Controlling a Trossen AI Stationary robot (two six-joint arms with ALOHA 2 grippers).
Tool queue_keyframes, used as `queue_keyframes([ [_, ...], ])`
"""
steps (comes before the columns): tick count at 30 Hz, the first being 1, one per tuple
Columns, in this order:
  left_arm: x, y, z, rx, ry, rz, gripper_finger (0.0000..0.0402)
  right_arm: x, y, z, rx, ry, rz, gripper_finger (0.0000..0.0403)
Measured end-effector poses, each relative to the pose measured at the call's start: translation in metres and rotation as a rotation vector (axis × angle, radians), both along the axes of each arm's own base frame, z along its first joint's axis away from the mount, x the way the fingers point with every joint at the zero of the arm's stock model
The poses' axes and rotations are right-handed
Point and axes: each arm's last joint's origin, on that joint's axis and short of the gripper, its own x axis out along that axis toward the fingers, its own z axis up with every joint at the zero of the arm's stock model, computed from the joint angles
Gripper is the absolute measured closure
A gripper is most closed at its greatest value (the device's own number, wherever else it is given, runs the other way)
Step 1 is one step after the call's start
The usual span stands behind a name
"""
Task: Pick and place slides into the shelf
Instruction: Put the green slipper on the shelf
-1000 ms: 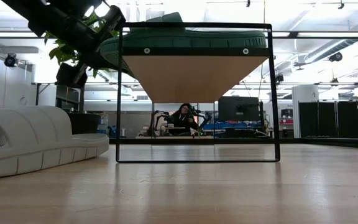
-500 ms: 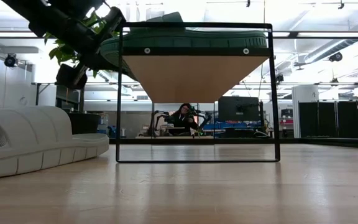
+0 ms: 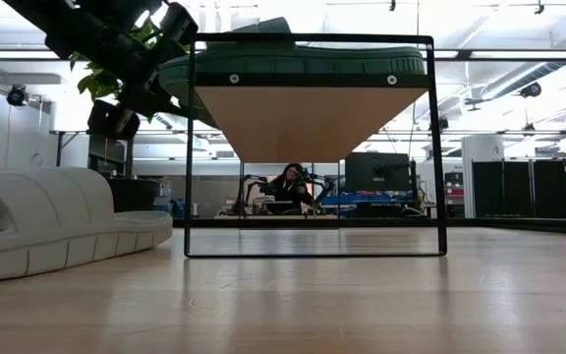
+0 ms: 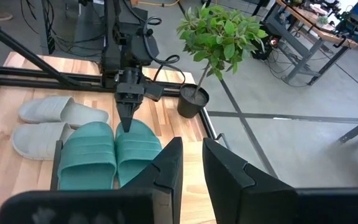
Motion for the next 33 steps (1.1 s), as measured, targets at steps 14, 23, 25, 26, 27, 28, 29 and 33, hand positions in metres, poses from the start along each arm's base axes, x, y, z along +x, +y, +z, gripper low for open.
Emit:
queue_keyframes([
  [14, -0.01, -0.004, 0.001, 0.004, 0.038, -0.109, 0.0241, 0.0, 0.0, 0.0, -0.015, 0.007, 0.007, 0.0349],
  [23, -0.018, -0.006, 0.011, 0.013, -0.017, -0.116, 0.0241, 0.0, 0.0, 0.0, -0.015, 0.007, 0.007, 0.0349],
  [25, -0.021, -0.006, 0.014, 0.016, -0.033, -0.118, 0.0241, 0.0, 0.0, 0.0, -0.014, 0.008, 0.007, 0.0349],
  [26, -0.022, -0.007, 0.016, 0.018, -0.045, -0.118, 0.0241, 0.0, 0.0, 0.0, -0.015, 0.008, 0.007, 0.0349],
  [27, -0.023, -0.007, 0.018, 0.02, -0.055, -0.12, 0.0241, 0.0, 0.0, 0.0, -0.014, 0.008, 0.006, 0.0349],
  [28, -0.025, -0.007, 0.019, 0.02, -0.061, -0.122, 0.0241, 0.0, 0.0, 0.0, -0.014, 0.008, 0.007, 0.0349],
  [29, -0.026, -0.008, 0.02, 0.021, -0.069, -0.124, 0.0241, 0.0, 0.0, 0.0, -0.015, 0.008, 0.006, 0.0349],
  [33, -0.03, -0.009, 0.025, 0.017, -0.098, -0.144, 0.0241, 0.0, 0.0, 0.0, -0.015, 0.01, 0.007, 0.0349],
])
